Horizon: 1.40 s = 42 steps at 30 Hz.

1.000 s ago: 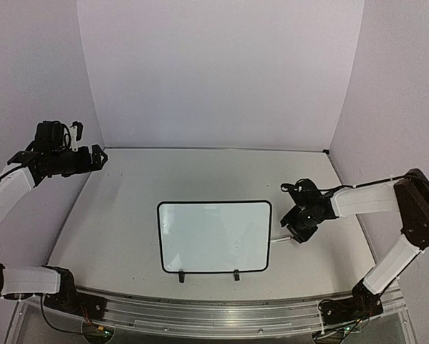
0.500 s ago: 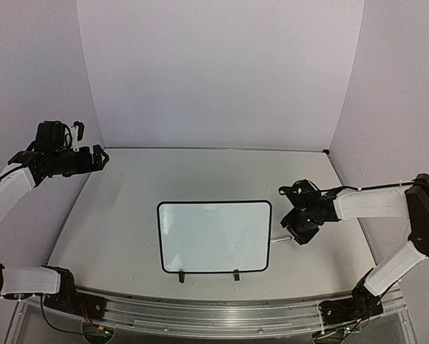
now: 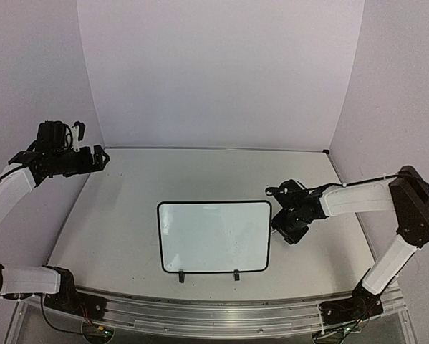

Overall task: Write a sentence on the whiteboard
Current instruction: Pick up the whiteboard marker from the center of the board.

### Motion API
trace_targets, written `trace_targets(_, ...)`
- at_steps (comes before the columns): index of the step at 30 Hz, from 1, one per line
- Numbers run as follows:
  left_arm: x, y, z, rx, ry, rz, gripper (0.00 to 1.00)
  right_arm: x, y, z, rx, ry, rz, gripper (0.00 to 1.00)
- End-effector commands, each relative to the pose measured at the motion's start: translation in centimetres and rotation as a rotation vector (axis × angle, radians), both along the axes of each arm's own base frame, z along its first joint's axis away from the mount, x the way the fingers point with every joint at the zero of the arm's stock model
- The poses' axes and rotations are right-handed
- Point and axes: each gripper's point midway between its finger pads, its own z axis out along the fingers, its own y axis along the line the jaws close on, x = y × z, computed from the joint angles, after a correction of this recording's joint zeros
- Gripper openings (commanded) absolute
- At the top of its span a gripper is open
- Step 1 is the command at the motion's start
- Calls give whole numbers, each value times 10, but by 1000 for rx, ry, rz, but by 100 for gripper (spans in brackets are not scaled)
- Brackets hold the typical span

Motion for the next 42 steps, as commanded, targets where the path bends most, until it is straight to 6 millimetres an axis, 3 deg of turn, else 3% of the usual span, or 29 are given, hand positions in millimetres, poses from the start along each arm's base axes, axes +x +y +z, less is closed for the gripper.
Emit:
trace_targets(1, -1, 0, 10, 22, -36, -9, 99, -6, -5, -1, -13, 6, -44, 47)
trace_targets(20, -2, -3, 8, 40, -26, -13, 99, 13, 1, -18, -129, 28, 41, 45)
trace_targets(25, -2, -4, 7, 41, -25, -17, 100, 17, -4, -22, -210, 47, 72, 35)
trace_targets(35, -3, -6, 8, 47, -27, -22, 99, 18, -8, -43, -320, 141, 163, 29)
trace_targets(42, -3, -6, 7, 51, -23, -22, 99, 25, -24, -50, -341, 179, 176, 14)
